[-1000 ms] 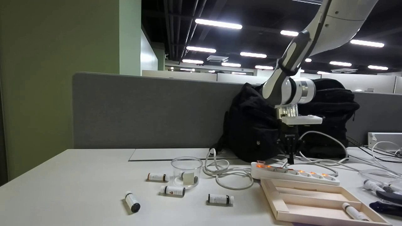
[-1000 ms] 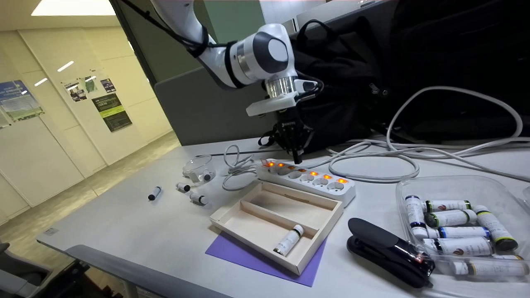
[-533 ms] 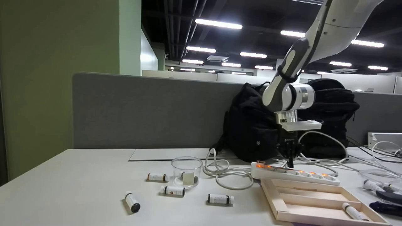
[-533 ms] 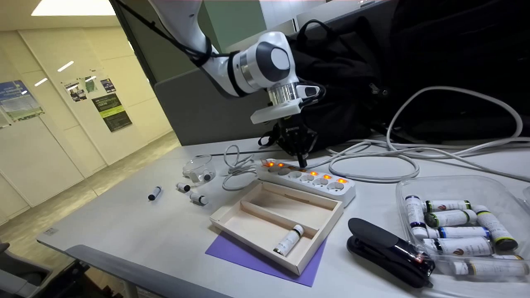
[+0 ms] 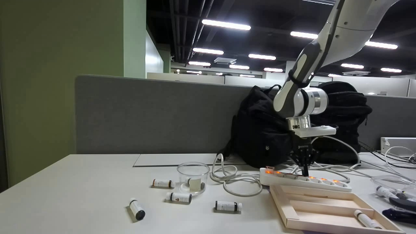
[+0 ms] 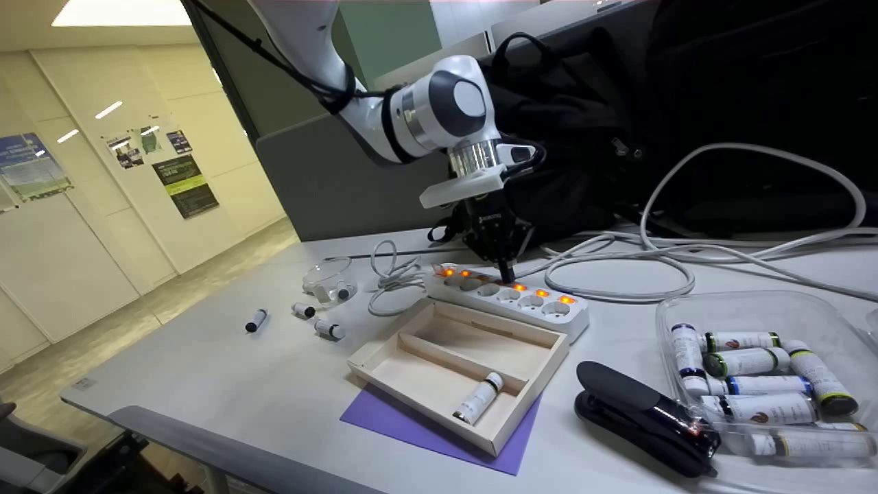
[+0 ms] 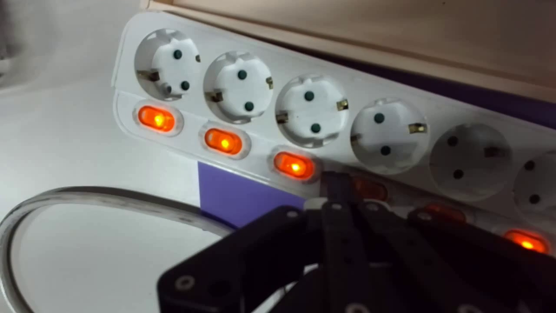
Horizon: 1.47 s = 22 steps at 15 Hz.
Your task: Switch on the fourth switch from the right
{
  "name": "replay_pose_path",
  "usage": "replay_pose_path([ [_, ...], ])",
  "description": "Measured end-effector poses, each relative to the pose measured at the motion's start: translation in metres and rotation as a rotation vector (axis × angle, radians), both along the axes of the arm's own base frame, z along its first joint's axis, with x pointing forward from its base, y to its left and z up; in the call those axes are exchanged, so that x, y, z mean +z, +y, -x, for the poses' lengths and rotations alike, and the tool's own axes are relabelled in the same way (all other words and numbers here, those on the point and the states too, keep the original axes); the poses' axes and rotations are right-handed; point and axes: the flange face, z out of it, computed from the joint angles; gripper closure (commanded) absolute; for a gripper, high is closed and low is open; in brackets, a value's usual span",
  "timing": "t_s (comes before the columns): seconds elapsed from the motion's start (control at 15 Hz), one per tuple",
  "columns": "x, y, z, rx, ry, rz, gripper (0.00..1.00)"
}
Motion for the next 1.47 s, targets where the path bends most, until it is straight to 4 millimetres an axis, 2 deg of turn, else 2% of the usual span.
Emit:
replay_pose_path([
  [0.8, 0.0, -0.001, -0.006, -0.011, 0.038, 0.001, 1.0],
  [1.13, 0.005, 0.004, -0.011, -0.006, 0.038, 0.002, 1.0],
  [1.47, 0.0, 0.008, -0.011, 0.0, 0.055, 0.002, 1.0],
])
